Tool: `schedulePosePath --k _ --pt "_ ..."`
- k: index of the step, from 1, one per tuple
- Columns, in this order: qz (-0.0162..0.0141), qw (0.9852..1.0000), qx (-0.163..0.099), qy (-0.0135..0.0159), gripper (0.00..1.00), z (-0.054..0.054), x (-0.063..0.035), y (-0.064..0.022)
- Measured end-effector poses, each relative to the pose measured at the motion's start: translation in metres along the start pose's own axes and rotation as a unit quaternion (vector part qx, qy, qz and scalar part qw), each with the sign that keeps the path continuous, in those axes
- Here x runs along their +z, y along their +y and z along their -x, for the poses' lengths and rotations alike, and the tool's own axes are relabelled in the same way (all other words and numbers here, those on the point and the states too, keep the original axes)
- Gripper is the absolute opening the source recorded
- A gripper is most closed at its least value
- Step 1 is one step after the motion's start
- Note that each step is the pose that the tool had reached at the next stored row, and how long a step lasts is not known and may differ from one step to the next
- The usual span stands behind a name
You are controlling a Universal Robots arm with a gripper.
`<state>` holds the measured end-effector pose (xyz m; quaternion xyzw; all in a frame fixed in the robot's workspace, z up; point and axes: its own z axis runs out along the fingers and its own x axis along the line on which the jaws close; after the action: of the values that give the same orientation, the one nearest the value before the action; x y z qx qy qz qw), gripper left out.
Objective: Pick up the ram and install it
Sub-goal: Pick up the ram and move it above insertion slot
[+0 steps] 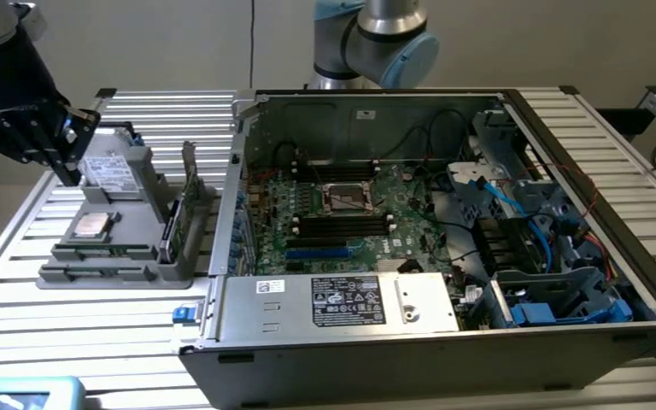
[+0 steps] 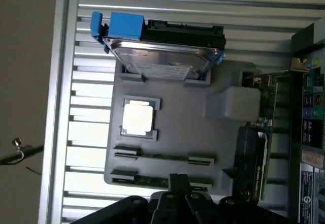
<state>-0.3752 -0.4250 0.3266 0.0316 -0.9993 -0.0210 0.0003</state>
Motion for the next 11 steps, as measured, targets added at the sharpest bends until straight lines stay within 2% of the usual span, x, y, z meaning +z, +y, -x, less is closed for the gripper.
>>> schedulePosePath --k 3,6,11 --pt "0.0001 0.9996 -0.027 0.0010 0.11 0.0000 0.0001 0.0000" --pt "0.0001 0.9985 -0.054 0.0022 0.11 0.0000 0.0001 0.0000" --pt "0.0001 0.9950 -0.100 0.0041 0.11 0.0000 0.0001 0.0000"
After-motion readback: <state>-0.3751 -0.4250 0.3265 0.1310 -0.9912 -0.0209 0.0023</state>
